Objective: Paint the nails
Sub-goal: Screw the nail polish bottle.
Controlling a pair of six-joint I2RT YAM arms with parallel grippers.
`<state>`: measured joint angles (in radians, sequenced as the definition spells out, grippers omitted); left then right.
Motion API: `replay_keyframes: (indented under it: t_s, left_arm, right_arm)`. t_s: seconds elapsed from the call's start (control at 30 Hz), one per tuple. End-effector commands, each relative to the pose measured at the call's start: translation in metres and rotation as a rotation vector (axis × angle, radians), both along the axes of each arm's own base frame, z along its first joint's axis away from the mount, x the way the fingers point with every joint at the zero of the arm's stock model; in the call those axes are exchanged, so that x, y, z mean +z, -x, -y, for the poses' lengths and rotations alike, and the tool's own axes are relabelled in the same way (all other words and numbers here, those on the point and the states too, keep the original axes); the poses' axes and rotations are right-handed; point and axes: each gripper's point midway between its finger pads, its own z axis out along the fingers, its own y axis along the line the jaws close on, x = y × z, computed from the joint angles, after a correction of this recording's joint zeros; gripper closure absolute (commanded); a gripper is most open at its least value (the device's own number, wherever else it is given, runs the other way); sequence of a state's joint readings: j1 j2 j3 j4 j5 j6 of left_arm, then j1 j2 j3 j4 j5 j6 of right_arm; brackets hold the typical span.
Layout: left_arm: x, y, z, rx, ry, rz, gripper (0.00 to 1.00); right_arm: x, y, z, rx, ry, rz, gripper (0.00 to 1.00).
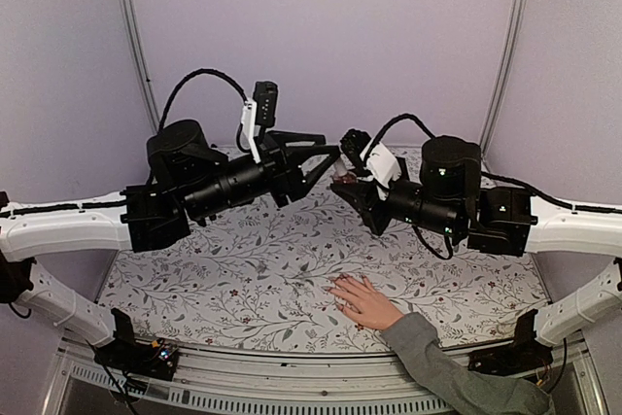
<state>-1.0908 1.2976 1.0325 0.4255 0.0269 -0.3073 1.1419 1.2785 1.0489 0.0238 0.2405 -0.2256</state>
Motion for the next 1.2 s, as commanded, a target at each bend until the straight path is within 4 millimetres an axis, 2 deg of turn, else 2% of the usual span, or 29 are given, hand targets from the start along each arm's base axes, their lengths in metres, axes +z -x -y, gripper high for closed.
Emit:
replay_keyframes:
  t_s: [0.0, 0.2, 0.37, 0.5, 0.63, 0.77, 1.17]
  left_arm:
    - [-0.009, -0.016, 0.007, 0.065, -0.028, -0.062, 0.49]
    - [-0.018, -0.020, 0.015, 0.064, -0.057, -0.085, 0.50]
    - [-0.024, -0.020, 0.022, 0.039, -0.079, -0.081, 0.55]
    - [-0.033, -0.020, 0.027, 0.031, -0.108, -0.078, 0.66]
    - [-0.039, -0.019, 0.027, 0.032, -0.132, -0.065, 0.84]
    - [-0.048, -0.019, 0.027, 0.037, -0.165, -0.056, 0.93]
    - [-0.084, -0.009, 0.037, 0.056, -0.326, 0.033, 1.00]
  right_arm:
    - [0.020, -0.004, 0.003, -0.047, -0.033, 0.038, 1.00]
    - [0.018, -0.002, 0.001, -0.044, -0.029, 0.037, 1.00]
    - [0.019, -0.003, 0.001, -0.047, -0.030, 0.039, 1.00]
    - [0.022, -0.001, 0.000, -0.036, -0.037, 0.037, 1.00]
    - [0.023, -0.001, -0.001, -0.033, -0.039, 0.030, 1.00]
    - [0.026, -0.001, -0.002, -0.031, -0.044, 0.025, 1.00]
    - [0.044, 0.005, -0.004, 0.021, -0.100, 0.008, 1.00]
